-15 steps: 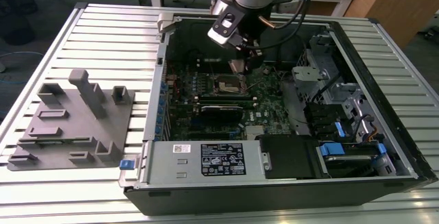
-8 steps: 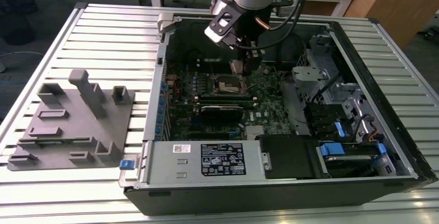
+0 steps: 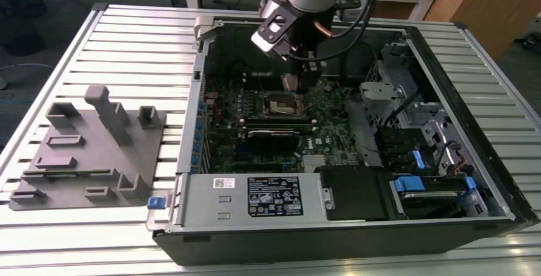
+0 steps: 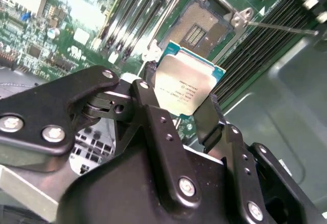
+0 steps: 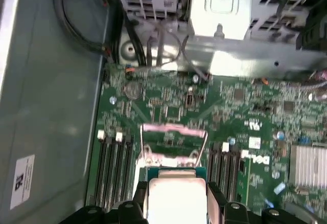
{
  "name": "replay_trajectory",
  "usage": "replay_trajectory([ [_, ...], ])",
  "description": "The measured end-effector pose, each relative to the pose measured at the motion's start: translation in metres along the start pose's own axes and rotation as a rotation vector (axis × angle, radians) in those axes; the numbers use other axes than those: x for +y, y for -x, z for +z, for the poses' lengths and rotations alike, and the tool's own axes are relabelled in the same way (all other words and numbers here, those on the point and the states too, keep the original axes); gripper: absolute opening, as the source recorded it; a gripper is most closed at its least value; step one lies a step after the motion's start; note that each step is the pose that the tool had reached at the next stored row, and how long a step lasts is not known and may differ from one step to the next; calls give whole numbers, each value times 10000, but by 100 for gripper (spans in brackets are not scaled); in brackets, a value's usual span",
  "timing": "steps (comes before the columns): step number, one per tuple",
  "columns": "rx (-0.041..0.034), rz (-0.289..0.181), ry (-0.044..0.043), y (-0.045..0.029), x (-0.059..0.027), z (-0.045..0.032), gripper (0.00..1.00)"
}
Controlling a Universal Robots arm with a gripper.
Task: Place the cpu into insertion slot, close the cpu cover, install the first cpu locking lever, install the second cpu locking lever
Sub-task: 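Place the cpu into insertion slot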
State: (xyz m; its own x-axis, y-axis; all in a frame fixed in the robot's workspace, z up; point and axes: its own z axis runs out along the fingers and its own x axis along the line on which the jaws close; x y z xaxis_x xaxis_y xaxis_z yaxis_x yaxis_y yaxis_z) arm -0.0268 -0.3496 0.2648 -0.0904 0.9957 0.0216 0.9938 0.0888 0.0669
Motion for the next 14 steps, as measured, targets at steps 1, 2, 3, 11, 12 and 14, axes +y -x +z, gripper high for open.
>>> replay_trajectory([
  [1, 15, 4, -169, 0, 0, 2, 54],
  [2, 30, 9, -357, 0, 0, 4, 54],
  [3, 45, 13, -511, 0, 0, 5, 54],
  [11, 47, 127, -543, 0, 0, 13, 54],
  [12, 39, 286, -541, 1, 0, 17, 54],
  [14, 26, 579, -535, 1, -2, 28, 54],
])
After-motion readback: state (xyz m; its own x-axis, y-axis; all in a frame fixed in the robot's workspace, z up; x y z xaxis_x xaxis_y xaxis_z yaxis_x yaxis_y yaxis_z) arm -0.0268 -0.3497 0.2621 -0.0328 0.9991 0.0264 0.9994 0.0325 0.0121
